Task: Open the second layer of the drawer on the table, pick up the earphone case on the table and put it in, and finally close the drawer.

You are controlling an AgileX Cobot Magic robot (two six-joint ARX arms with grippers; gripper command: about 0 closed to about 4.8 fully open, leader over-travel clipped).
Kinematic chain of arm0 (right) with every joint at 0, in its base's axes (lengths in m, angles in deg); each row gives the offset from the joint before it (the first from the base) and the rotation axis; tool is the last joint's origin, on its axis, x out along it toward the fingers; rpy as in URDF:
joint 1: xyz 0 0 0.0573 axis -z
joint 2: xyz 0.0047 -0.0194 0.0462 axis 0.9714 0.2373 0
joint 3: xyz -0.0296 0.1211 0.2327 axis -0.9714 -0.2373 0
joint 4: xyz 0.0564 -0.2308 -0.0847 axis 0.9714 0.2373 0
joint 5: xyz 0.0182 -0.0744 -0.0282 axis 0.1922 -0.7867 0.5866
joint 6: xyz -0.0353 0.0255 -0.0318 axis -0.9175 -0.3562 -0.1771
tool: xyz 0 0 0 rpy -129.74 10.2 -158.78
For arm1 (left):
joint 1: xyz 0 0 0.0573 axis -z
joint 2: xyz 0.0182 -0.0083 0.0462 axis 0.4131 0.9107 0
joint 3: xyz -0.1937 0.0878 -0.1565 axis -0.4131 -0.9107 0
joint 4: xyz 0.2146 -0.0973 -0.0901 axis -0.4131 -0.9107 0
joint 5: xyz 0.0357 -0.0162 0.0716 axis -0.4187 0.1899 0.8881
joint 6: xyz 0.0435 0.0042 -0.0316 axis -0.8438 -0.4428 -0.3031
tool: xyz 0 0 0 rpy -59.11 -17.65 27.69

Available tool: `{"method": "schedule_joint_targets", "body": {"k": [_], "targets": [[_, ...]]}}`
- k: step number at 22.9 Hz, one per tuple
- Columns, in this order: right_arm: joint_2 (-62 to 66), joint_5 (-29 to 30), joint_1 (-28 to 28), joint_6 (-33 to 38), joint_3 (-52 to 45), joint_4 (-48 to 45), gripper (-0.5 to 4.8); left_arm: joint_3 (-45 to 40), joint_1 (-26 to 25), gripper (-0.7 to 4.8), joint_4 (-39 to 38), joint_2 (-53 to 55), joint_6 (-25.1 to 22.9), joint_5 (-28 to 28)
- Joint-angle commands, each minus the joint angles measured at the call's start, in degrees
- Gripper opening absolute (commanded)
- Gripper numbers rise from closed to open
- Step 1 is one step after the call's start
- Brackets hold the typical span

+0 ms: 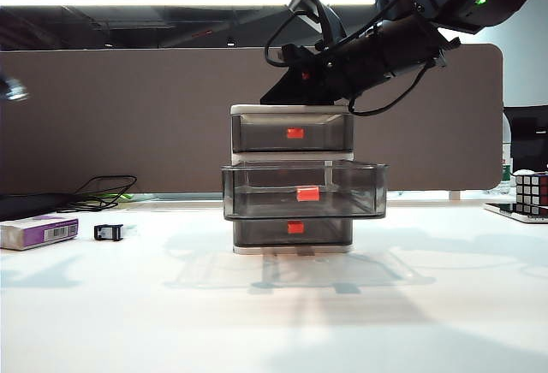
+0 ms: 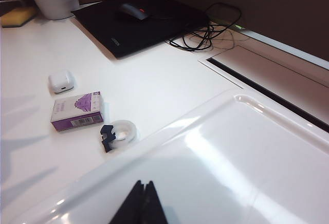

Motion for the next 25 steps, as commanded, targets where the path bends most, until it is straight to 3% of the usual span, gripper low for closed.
{"method": "schedule_joint_targets", "body": {"k": [1, 3, 4, 6, 10, 15, 17, 19, 25], "targets": [[1.9, -0.4, 0.0, 1.9, -1.7, 9.9, -0.05, 2.7, -10.7, 3.71, -7.0, -0.1, -3.1, -10.2], [1.9, -0.5, 0.0, 1.9, -1.7, 10.0, -0.05, 3.5, -15.2, 3.82, -7.7, -0.1, -8.2, -13.6], [1.9, -0.4, 0.0, 1.9, -1.6, 9.9, -0.05, 4.1, -17.6, 3.82, -8.2, -0.1, -14.7, -15.7], [1.9, -0.4, 0.0, 1.9, -1.6, 9.9, -0.05, 6.1, -20.5, 3.82, -12.7, -0.1, -23.2, -16.8], [1.9, 0.2, 0.0, 2.0, -1.6, 10.4, -0.05, 11.1, -22.0, 3.82, -18.3, 5.7, -29.5, -15.5], [1.9, 0.2, 0.0, 2.0, -1.6, 11.2, -0.05, 14.9, -22.1, 3.82, -17.8, 15.0, -31.9, -15.8], [1.9, 0.2, 0.0, 2.0, -1.6, 11.2, -0.05, 16.2, -22.7, 3.83, -15.6, 19.9, -32.8, -18.5], [1.9, 0.2, 0.0, 2.0, -1.6, 11.2, -0.05, 17.1, -23.3, 4.79, -14.0, 23.6, -32.8, -19.0], [1.9, 0.2, 0.0, 2.0, -1.6, 11.3, -0.05, 20.6, -24.8, 4.79, -14.1, 30.3, -34.9, -17.7]]}}
